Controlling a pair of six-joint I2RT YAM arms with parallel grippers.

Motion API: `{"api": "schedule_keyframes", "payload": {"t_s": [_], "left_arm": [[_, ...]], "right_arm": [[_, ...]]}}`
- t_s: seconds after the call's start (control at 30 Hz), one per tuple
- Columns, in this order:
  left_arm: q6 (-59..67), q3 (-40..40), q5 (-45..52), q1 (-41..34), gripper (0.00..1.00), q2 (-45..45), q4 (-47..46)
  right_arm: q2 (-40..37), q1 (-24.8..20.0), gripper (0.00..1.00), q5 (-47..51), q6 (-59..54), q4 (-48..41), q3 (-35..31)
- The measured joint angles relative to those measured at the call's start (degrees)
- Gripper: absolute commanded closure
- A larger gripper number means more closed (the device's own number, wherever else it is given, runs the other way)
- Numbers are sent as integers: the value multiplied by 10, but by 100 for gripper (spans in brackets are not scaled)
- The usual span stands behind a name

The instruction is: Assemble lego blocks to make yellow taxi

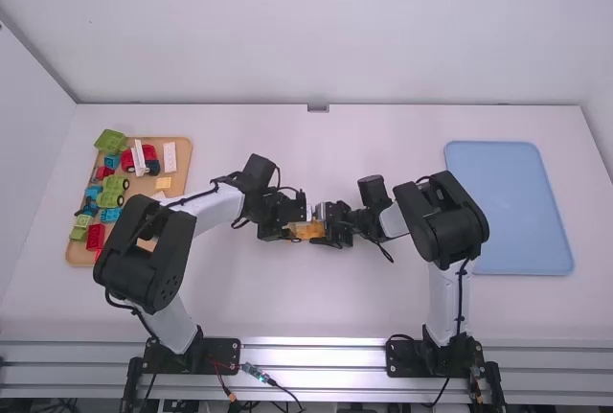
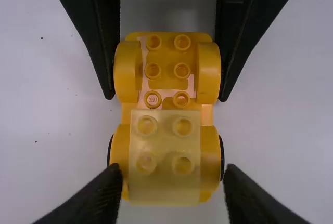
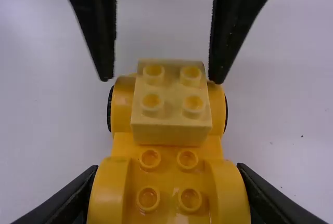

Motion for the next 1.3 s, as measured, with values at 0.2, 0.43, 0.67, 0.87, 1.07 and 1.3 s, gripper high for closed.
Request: {"api": "schedule_keyframes", "payload": {"t_s": [0.2, 0.43, 0.67, 0.87, 1.07, 1.3], "left_arm": [[-1, 0, 5, 0, 1, 0, 2], [-30, 0, -22, 0, 1, 0, 16], [-39, 0, -31, 11, 1, -20, -9], [35, -1, 109, 78, 1, -68, -4], [19, -34, 183, 85, 52, -66, 99], [-24, -75, 205, 62, 98, -61, 176]], "right_arm": [[0, 0, 48, 0, 0, 0, 0], [0, 0, 47, 1, 2, 0, 0], [0, 0, 47, 1, 1, 1, 0], [0, 0, 47, 2, 0, 2, 0], [0, 0, 47, 2, 0, 2, 0], [0, 0, 47, 2, 0, 3, 0]]}}
